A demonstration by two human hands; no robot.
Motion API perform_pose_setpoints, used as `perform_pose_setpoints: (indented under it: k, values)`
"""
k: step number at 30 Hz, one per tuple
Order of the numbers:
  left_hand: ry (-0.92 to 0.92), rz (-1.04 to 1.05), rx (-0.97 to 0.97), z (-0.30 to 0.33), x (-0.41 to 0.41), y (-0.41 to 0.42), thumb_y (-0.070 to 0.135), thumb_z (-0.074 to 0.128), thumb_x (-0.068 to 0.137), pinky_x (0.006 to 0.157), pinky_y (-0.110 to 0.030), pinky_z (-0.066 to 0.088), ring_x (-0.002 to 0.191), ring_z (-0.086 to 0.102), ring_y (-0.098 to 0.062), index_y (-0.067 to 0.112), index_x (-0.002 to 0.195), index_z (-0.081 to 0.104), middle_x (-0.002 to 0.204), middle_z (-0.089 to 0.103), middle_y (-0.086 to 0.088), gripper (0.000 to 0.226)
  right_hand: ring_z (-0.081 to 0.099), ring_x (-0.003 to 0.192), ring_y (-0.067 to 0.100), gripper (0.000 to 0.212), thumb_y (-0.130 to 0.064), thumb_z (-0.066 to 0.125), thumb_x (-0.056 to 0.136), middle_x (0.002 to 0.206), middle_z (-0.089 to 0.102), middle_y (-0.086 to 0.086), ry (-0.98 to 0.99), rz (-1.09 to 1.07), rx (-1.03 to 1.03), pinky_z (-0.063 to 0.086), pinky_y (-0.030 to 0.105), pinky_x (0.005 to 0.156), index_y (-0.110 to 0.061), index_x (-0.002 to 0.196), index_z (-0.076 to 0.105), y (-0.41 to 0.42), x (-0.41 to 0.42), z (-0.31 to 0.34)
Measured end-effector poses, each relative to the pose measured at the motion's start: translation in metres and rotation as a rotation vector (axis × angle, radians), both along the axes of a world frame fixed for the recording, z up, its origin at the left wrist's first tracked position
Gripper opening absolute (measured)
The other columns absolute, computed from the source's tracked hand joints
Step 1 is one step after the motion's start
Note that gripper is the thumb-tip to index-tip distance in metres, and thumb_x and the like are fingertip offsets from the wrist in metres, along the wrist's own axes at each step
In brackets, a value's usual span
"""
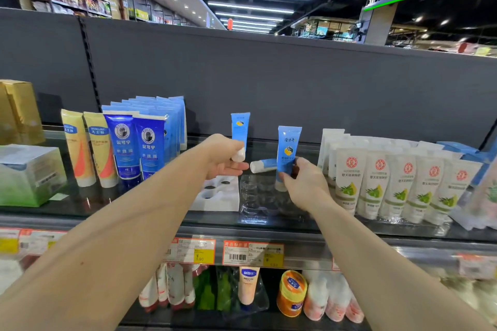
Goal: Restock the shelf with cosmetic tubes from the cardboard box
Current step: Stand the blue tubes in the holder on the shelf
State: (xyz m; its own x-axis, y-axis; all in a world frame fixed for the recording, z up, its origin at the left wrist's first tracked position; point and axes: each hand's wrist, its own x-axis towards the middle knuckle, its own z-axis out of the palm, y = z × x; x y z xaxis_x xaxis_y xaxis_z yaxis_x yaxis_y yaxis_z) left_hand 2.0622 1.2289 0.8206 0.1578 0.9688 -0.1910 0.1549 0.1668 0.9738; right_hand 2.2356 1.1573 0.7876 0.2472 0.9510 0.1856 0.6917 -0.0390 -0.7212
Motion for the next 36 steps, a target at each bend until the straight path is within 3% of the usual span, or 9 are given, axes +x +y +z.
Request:
perform_pose_setpoints:
  k: [3,8,13,15,19,23,28,32,36]
  values:
    - [0.009,-0.068,0.047,-0.004,-0.007,0.0,0.023,0.053,0.098,0.088,-0.039,0.054,0.091,0.069,-0.025,0.008,0.115,0.056,0.102,0.067,-0.009,0.023,0.053,0.103,0.013,0.038,-0.022,0.058,0.095,0.13,0.057,0.0,-0.001,0.013,0.004,0.042,0.025,0.084,-0.018,0.132,0.048,0.001,0.001,0.0]
    - [0.377,-0.106,0.369,-0.011,-0.007,-0.003,0.026,0.065,0.089,0.085,-0.03,0.05,0.098,0.063,-0.016,0.018,0.108,0.064,0.106,0.068,0.0,0.021,0.05,0.097,0.011,0.039,-0.024,0.059,0.095,0.127,0.058,0.0,-0.003,0.019,0.005,0.041,0.022,0.076,-0.017,0.131,0.048,0.005,0.004,-0.002]
    - [0.654,-0.152,0.404,-0.033,-0.003,-0.005,0.036,0.071,0.083,0.098,-0.041,0.047,0.096,0.061,-0.018,0.026,0.108,0.061,0.098,0.067,0.006,0.029,0.053,0.083,0.008,0.042,-0.025,0.06,0.094,0.119,0.059,-0.002,0.01,0.029,0.016,0.034,0.014,0.052,-0.018,0.133,0.047,0.009,0.007,-0.003]
    - [0.669,-0.139,0.412,-0.038,-0.002,-0.006,0.034,0.071,0.084,0.105,-0.042,0.041,0.095,0.06,-0.016,0.025,0.109,0.06,0.099,0.067,0.004,0.029,0.053,0.076,0.004,0.041,-0.024,0.062,0.093,0.11,0.057,-0.006,0.036,0.02,0.054,0.036,0.014,0.052,-0.019,0.131,0.049,0.009,0.007,-0.001]
    - [0.666,-0.133,0.423,-0.04,-0.003,-0.003,0.036,0.07,0.084,0.108,-0.044,0.037,0.095,0.06,-0.013,0.025,0.108,0.061,0.1,0.067,0.005,0.028,0.057,0.094,0.006,0.036,-0.025,0.066,0.09,0.112,0.063,-0.009,0.09,0.064,0.182,0.039,0.013,0.065,-0.02,0.123,0.055,0.009,0.004,0.006]
    - [0.625,-0.136,0.414,-0.044,-0.004,0.001,0.036,0.074,0.081,0.108,-0.047,0.037,0.096,0.062,-0.012,0.034,0.092,0.06,0.093,0.067,0.011,0.018,0.057,0.097,0.006,0.035,-0.026,0.069,0.088,0.107,0.062,-0.013,0.034,0.121,0.084,0.044,0.022,0.082,-0.023,0.12,0.055,0.014,-0.007,0.004]
    - [0.57,-0.145,0.369,-0.044,-0.004,0.001,0.035,0.072,0.083,0.105,-0.052,0.041,0.085,0.069,-0.02,0.03,0.097,0.062,0.091,0.072,0.005,0.018,0.054,0.095,0.007,0.036,-0.027,0.067,0.089,0.108,0.059,-0.01,-0.049,0.151,0.014,0.04,0.019,0.076,-0.019,0.122,0.053,0.022,-0.012,-0.001]
    - [0.501,-0.154,0.344,-0.04,-0.001,-0.004,0.027,0.072,0.085,0.088,-0.045,0.056,0.09,0.069,-0.018,0.025,0.107,0.061,0.1,0.068,0.003,0.024,0.052,0.093,0.005,0.037,-0.028,0.067,0.089,0.113,0.059,-0.008,-0.061,0.161,0.01,0.04,0.013,0.065,-0.02,0.122,0.051,0.025,-0.01,-0.001]
    - [0.507,-0.156,0.337,-0.04,-0.002,-0.003,0.024,0.074,0.083,0.093,-0.046,0.053,0.093,0.066,-0.017,0.026,0.103,0.063,0.097,0.069,0.005,0.023,0.057,0.082,0.005,0.027,-0.029,0.061,0.091,0.106,0.06,-0.011,0.105,0.154,0.001,0.042,0.016,0.057,-0.023,0.116,0.05,0.028,-0.004,0.001]
